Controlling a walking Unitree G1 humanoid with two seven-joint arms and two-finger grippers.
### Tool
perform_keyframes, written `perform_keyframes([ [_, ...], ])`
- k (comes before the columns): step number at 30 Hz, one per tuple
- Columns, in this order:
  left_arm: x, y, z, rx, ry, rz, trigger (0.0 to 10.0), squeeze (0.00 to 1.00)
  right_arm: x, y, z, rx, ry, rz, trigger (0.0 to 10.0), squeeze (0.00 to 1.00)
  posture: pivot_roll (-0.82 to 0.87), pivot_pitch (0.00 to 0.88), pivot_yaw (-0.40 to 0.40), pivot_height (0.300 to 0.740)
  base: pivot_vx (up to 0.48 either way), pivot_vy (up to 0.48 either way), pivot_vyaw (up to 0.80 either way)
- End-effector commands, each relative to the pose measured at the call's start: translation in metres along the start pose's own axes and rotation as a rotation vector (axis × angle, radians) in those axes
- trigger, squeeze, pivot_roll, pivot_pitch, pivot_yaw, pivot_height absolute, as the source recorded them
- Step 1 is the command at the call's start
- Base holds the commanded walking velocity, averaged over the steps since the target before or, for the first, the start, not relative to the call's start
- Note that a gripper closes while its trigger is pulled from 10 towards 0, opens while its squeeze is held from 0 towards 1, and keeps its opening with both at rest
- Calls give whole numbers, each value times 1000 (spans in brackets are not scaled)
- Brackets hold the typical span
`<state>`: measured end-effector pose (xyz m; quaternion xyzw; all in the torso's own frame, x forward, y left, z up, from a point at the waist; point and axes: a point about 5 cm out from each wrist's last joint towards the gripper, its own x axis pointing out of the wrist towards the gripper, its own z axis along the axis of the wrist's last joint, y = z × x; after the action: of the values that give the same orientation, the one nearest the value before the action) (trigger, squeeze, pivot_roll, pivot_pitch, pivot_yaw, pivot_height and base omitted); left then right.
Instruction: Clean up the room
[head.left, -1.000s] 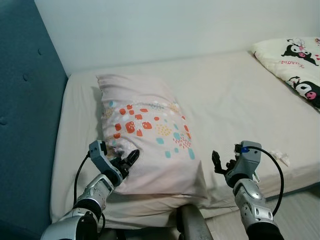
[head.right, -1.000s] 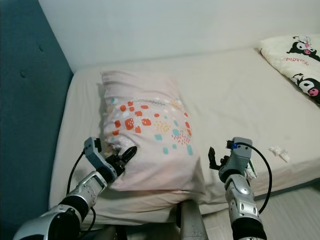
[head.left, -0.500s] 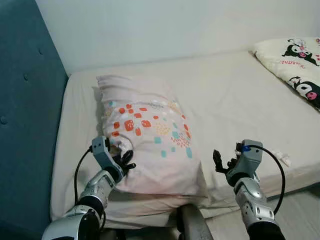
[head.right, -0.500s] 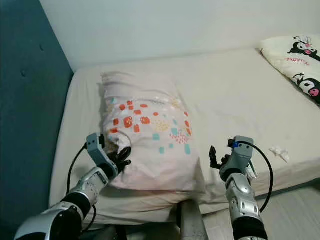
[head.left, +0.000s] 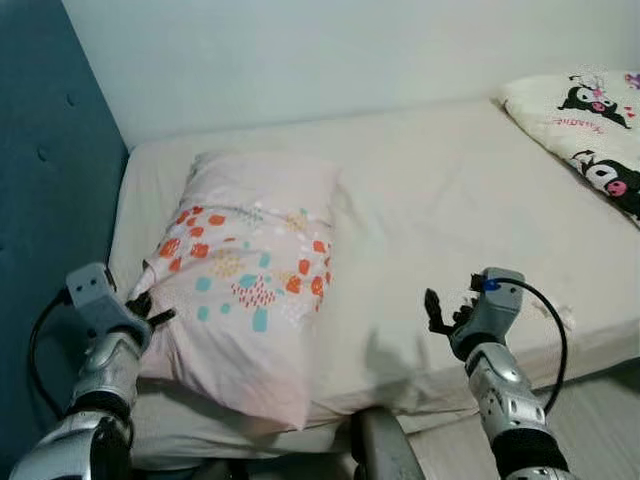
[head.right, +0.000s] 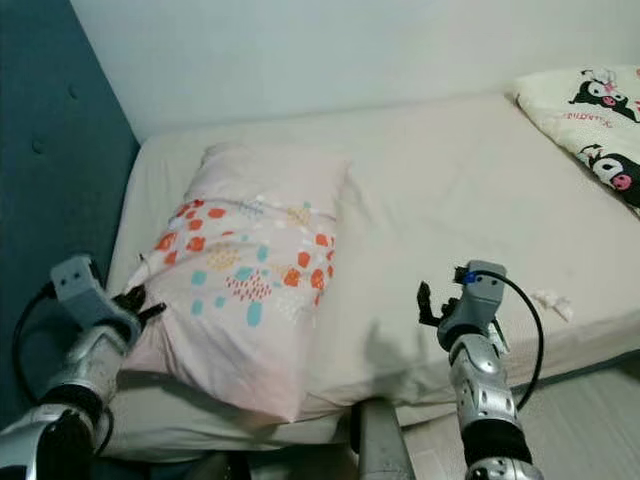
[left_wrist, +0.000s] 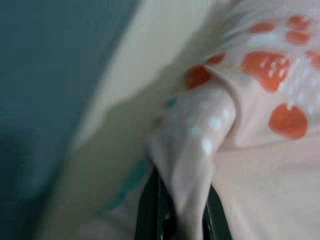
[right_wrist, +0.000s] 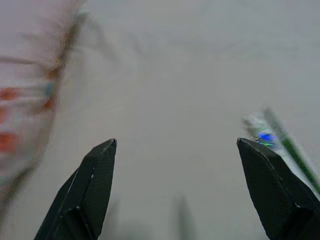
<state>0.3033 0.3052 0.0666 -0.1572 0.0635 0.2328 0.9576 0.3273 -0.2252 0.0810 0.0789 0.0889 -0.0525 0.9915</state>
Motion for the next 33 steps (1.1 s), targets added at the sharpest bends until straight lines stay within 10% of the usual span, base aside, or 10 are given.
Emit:
perform_keyframes([
  [1, -10, 45, 24, 13, -110, 188, 0, 0, 0, 0, -6, 7, 30, -1, 10000, 0, -95, 144, 19, 605, 0, 0, 0],
  [11, -85, 94, 30, 96, -129, 379, 0, 0, 8, 12, -3, -9, 44, 53, 10000, 0, -10, 143, -3, 605, 0, 0, 0],
  [18, -171, 114, -29, 120, 200, 383, 0, 0, 15, 24, -1, -16, 53, 97, 10000, 0, 37, 135, -8, 605, 0, 0, 0],
  [23, -200, 85, -64, 11, 552, 135, 0, 0, 17, 28, -1, -16, 52, 110, 10000, 0, 36, 130, -1, 605, 0, 0, 0],
  [30, -184, 47, -53, -81, 509, -6, 0, 0, 17, 25, -1, -9, 49, 99, 10000, 0, 19, 134, 11, 605, 0, 0, 0],
  [31, -169, 22, -42, -145, 426, -98, 4196, 0, 16, 23, -3, -8, 50, 93, 10000, 0, 17, 135, 11, 605, 0, 0, 0],
  [32, -169, 22, -42, -145, 426, -98, 4196, 0, 16, 23, -3, -8, 50, 93, 10000, 0, 17, 135, 11, 605, 0, 0, 0],
  [33, -154, -3, -27, -197, 334, -194, 10000, 0, 14, 21, -5, -8, 51, 87, 10000, 0, 4, 135, 14, 605, 0, 0, 0],
])
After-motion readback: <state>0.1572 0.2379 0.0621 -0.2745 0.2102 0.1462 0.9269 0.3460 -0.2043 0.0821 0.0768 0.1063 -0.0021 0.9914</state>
